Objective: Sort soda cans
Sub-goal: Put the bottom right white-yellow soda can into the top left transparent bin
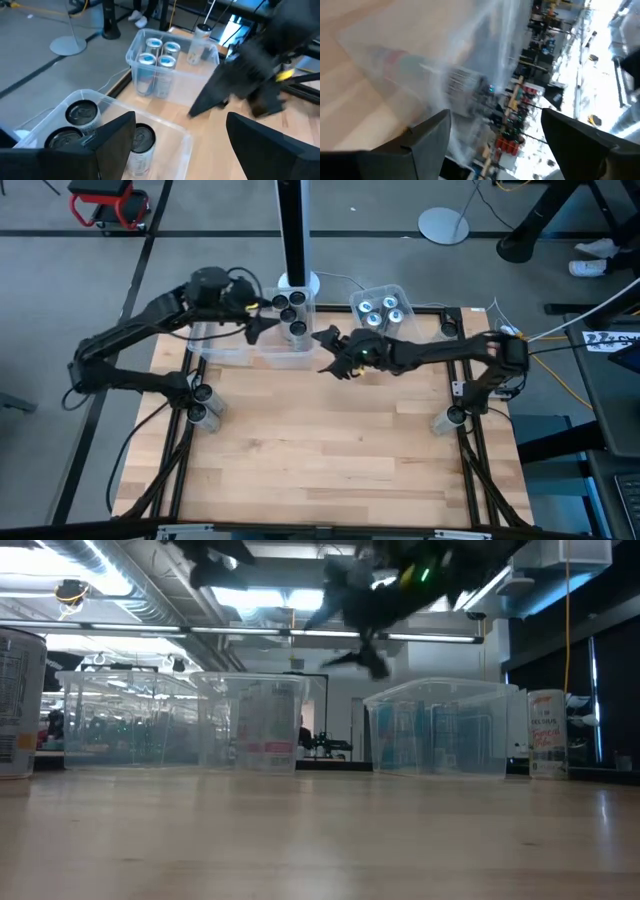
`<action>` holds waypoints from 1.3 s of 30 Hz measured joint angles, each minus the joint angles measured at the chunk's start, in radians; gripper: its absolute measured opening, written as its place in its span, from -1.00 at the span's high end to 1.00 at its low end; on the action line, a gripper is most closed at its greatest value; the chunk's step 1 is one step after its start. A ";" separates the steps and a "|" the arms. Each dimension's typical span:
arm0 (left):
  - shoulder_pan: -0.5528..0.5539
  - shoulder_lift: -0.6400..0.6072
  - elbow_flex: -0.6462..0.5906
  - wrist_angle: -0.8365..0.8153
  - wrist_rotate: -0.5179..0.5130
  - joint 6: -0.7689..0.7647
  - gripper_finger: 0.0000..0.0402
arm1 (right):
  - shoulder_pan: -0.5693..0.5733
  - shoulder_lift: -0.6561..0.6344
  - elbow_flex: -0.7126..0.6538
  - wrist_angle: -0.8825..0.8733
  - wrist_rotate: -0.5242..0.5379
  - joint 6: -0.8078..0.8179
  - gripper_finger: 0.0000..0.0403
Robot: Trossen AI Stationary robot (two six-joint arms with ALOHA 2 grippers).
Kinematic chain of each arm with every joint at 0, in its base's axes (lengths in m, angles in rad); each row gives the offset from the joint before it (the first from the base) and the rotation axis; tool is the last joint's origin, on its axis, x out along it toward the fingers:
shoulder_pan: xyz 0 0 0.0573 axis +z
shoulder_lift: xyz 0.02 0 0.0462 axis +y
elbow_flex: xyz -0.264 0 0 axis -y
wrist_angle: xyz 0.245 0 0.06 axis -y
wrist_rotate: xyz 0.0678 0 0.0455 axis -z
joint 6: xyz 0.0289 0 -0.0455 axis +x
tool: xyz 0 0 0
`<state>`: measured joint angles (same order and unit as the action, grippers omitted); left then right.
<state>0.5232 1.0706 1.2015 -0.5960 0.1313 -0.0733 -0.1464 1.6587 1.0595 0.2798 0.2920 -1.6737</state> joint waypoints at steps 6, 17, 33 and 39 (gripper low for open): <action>0.000 -0.052 -0.038 -0.040 -0.001 0.012 -0.50 | 0.068 -0.209 0.000 -0.273 0.107 0.047 -0.53; 0.000 -0.056 -0.256 0.212 0.049 0.146 -0.50 | 0.087 -0.511 0.001 -0.684 0.111 0.375 -0.53; -0.136 -0.058 -0.572 0.696 0.139 0.114 -0.50 | 0.154 -0.602 0.076 -1.219 -0.259 1.074 -0.53; -0.168 -0.058 -0.626 0.683 0.138 0.127 -0.50 | 0.285 -0.602 0.123 -1.450 -0.266 1.425 -0.53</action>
<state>0.3548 1.0125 0.5760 0.0872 0.2697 0.0537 0.1385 1.0567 1.1824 -1.1701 0.0259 -0.2485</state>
